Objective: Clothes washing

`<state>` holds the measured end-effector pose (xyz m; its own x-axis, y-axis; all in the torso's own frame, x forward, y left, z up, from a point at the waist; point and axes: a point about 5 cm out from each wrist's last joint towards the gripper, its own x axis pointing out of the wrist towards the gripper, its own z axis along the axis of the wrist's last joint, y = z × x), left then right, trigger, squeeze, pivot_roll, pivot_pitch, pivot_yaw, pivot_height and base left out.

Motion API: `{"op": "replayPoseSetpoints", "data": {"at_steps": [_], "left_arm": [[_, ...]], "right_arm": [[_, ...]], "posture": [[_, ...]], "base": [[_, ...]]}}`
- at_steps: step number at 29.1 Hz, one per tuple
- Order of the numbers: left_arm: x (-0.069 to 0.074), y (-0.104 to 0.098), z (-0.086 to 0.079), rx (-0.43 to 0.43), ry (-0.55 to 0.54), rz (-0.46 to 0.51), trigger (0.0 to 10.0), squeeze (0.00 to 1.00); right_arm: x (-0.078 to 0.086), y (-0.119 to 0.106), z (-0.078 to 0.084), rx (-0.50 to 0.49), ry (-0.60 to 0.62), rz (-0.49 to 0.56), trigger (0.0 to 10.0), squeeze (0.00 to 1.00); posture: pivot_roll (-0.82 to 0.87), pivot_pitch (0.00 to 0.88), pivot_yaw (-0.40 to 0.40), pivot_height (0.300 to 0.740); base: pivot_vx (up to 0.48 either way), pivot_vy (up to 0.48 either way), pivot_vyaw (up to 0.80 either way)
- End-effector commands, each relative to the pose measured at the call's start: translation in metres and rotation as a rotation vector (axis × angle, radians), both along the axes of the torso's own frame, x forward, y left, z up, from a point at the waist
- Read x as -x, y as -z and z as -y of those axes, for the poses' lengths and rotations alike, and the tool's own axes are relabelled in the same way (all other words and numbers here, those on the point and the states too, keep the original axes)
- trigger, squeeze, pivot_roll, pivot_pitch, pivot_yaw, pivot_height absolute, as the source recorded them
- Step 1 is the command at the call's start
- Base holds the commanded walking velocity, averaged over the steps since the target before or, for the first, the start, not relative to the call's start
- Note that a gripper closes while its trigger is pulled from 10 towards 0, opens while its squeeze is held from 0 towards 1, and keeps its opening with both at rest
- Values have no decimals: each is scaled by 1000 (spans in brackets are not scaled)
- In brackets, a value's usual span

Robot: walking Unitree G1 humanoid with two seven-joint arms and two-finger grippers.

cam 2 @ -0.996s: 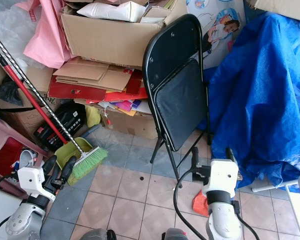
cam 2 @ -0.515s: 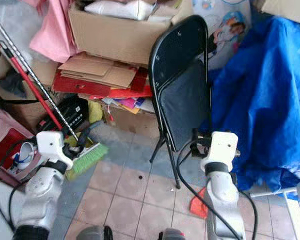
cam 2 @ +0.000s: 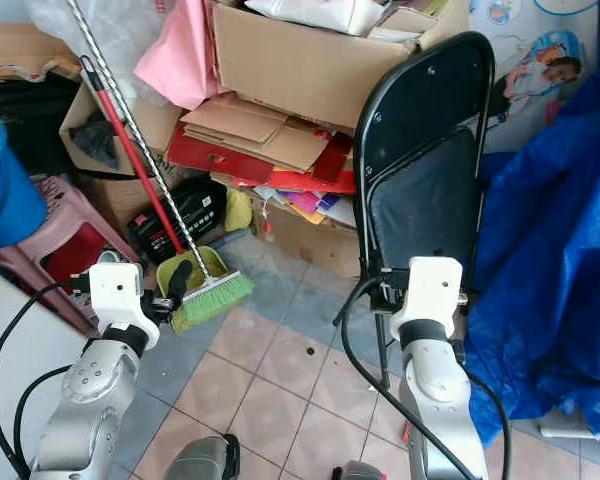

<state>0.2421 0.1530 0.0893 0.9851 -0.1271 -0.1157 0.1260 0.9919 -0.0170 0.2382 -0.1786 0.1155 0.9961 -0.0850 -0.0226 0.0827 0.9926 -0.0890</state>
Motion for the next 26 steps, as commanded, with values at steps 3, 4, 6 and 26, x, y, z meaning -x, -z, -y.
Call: {"op": "replayPoseSetpoints", "data": {"at_steps": [3, 4, 6, 26], "left_arm": [[6, -2, -5, -27, -37, 2, 10000, 0], [6, -3, -5, -39, -46, 8, 10000, 0], [3, -7, -7, -56, -76, 31, 10000, 0], [2, -5, -5, -48, -73, 15, 10000, 0]], "right_arm": [[3, -7, 2, 18, -38, 15, 10000, 0], [2, -7, 3, 19, -38, 15, 10000, 0], [-1, -12, 1, 23, -55, 31, 10000, 0], [-8, -16, -10, 41, -130, 51, 10000, 0]], "posture": [[-22, 71, 28, 740], [-22, 71, 28, 740], [-3, 61, 35, 740], [-18, 32, 40, 740]], "base": [[0, 0, 800], [0, 0, 800], [0, 0, 800], [0, 0, 800]]}}
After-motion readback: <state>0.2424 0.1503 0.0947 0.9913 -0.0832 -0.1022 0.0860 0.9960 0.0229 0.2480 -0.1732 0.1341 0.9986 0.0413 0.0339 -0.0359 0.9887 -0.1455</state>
